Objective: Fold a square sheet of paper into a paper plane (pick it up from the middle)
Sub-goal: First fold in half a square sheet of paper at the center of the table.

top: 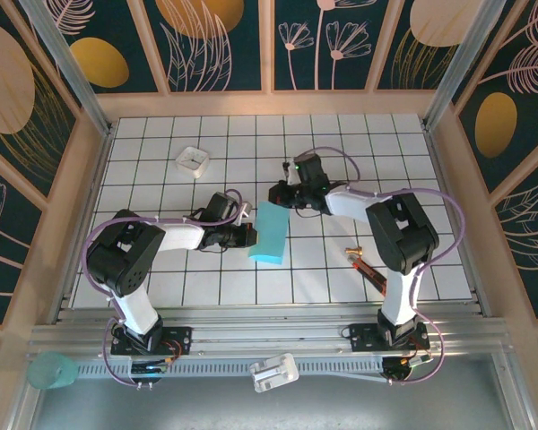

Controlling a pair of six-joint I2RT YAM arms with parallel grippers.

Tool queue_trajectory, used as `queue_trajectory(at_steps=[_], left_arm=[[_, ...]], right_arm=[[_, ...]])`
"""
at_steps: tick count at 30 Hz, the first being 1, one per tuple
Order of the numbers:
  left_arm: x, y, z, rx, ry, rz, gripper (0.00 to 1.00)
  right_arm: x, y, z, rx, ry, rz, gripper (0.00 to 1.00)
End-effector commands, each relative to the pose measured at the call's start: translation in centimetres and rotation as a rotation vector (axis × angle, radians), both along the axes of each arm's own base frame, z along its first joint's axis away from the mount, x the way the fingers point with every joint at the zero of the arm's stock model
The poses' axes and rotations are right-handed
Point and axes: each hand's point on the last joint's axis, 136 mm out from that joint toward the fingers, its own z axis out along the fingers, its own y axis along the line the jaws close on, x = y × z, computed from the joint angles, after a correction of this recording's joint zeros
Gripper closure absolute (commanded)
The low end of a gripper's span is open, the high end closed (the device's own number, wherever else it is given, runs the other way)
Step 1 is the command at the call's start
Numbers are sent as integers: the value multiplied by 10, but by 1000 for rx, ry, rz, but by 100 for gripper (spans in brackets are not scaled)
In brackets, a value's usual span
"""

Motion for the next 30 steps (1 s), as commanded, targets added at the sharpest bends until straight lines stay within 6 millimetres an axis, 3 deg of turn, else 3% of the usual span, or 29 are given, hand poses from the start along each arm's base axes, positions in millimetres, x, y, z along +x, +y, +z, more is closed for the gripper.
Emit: queue_trajectory(at_steps=[1, 5, 14, 16, 21, 24, 26, 30], left_arm=[[-61, 49, -63, 249, 252, 29, 100], [-60, 49, -62, 247, 249, 28, 100], [-49, 40, -45, 211, 214, 24, 100], [-42, 35, -32, 186, 185, 30, 100], [-9, 16, 22, 75, 51, 63, 81], [7, 10, 41, -5, 15, 95, 79], [11, 5, 44, -52, 32, 100, 82], [19, -3, 35, -93, 82, 93, 98]], right_arm=[[-11, 20, -12, 46, 42, 36, 100], [-14, 30, -30, 30, 75, 42, 100], [-22, 10, -81, -80, 150, 9, 100], [-27, 3, -88, -105, 160, 5, 100], [-37, -7, -101, -149, 177, 13, 100], [-40, -10, -103, -159, 177, 13, 100], [-41, -11, -104, -162, 180, 12, 100], [-42, -11, -105, -162, 178, 10, 100]])
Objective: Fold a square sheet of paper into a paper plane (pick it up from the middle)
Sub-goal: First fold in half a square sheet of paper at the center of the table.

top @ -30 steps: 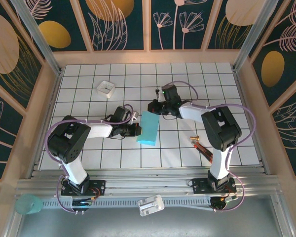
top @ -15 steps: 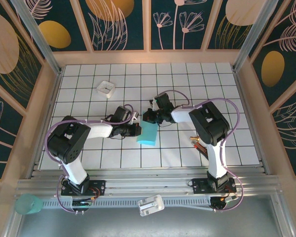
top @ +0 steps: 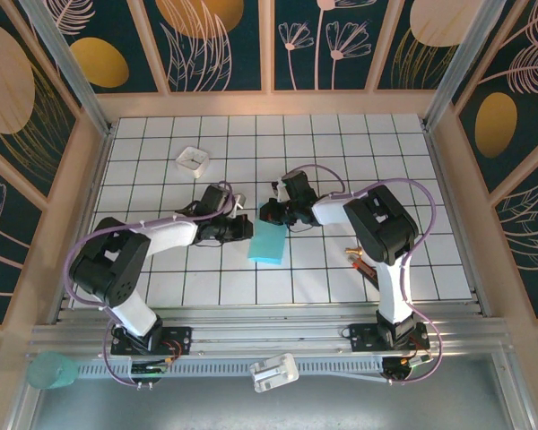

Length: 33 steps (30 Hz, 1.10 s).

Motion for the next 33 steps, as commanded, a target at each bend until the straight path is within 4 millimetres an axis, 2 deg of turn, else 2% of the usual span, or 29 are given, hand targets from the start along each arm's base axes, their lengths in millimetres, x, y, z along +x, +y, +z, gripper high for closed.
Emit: queue_trajectory(at_steps=[1, 7, 11, 20, 26, 33], left_arm=[[8, -11, -5, -58, 50, -4, 100], [13, -22, -14, -104, 85, -29, 100], [7, -18, -26, -77, 114, -29, 100], [-36, 1, -49, -38, 215, -60, 100], [-60, 2, -49, -56, 247, -102, 100], [-78, 5, -52, -61, 277, -121, 100]], right_arm=[[-19, -31, -45, -150, 89, -38, 100], [-19, -32, -46, -157, 85, -39, 100], [-19, -33, -46, -162, 85, -41, 100], [-20, -37, -50, -181, 96, -55, 100], [-20, -39, -53, -193, 106, -65, 100], [-20, -42, -57, -212, 110, -78, 100]])
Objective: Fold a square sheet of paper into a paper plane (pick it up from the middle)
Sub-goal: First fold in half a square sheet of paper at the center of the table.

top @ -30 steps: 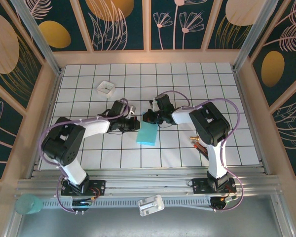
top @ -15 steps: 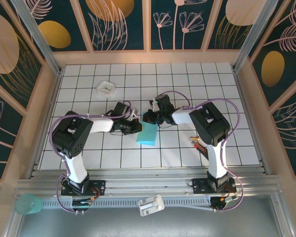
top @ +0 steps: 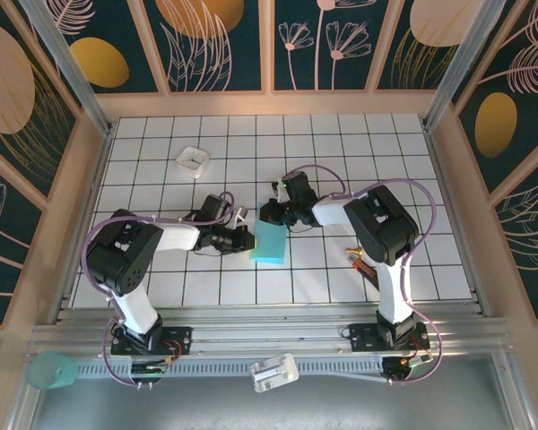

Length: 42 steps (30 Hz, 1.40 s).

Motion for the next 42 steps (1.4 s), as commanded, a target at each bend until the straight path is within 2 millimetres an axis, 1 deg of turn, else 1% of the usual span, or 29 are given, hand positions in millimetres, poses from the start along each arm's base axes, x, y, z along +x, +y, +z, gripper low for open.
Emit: queue_trajectory(at_steps=[1, 11, 14, 15, 16, 24, 26, 28, 30, 33, 35, 36, 37, 39, 42], left_arm=[[-44, 10, -20, 42, 141, -49, 100], [-68, 10, -22, 26, 172, -82, 100], [-78, 11, -26, 23, 197, -88, 100], [-78, 10, -21, 10, 183, -87, 100], [-79, 11, -20, 9, 182, -89, 100], [-88, 16, -22, 19, 199, -84, 100], [-88, 15, -19, 13, 193, -87, 100], [-81, 11, -9, -9, 157, -85, 100], [-68, 2, 12, -55, 93, -75, 100], [-42, -5, 44, -140, -5, -19, 90], [-24, -4, 59, -176, -58, 46, 89], [-15, -3, 62, -175, -79, 72, 89], [-10, -3, 61, -157, -92, 86, 90], [-3, 0, 51, -98, -84, 94, 94], [-2, -1, 35, -58, -46, 77, 99]], right_arm=[[-20, -42, -57, -209, 124, -77, 100], [-22, -45, -62, -222, 133, -90, 100], [-22, -45, -63, -225, 135, -91, 100], [-22, -45, -63, -225, 135, -91, 100], [-22, -46, -63, -226, 135, -93, 100], [-22, -46, -63, -226, 135, -97, 100], [-22, -46, -63, -227, 135, -97, 100], [-22, -46, -63, -227, 135, -96, 100], [-22, -45, -62, -222, 133, -90, 100], [-21, -39, -56, -196, 119, -64, 100], [-22, -34, -52, -175, 111, -42, 100], [-21, -31, -48, -164, 104, -31, 100], [-20, -29, -46, -158, 98, -24, 100], [-20, -28, -43, -155, 89, -19, 100], [-20, -28, -43, -157, 89, -17, 100]])
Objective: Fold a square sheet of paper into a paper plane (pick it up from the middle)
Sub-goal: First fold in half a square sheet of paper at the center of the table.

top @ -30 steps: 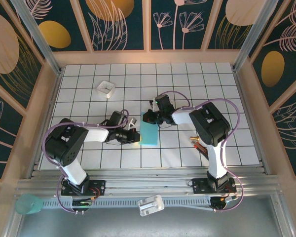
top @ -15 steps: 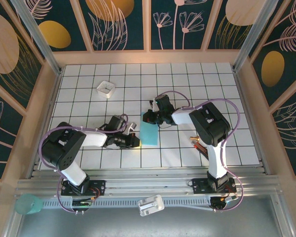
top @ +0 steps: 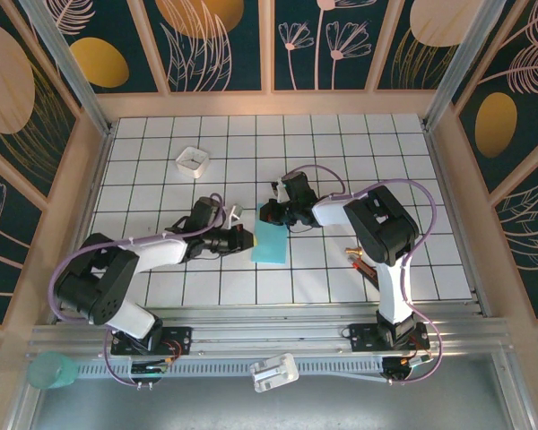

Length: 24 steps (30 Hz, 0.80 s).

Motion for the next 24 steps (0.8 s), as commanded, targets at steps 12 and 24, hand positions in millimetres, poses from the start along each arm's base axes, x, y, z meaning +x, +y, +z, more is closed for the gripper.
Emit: queue_trajectory(at_steps=[12, 24], left_arm=[[-23, 7, -58, 144, 128, -78, 100], [-68, 27, -80, 255, 224, -148, 100]], right_arm=[[-20, -30, -49, -167, 109, -28, 100], [-21, -34, -55, -185, 116, -37, 100]])
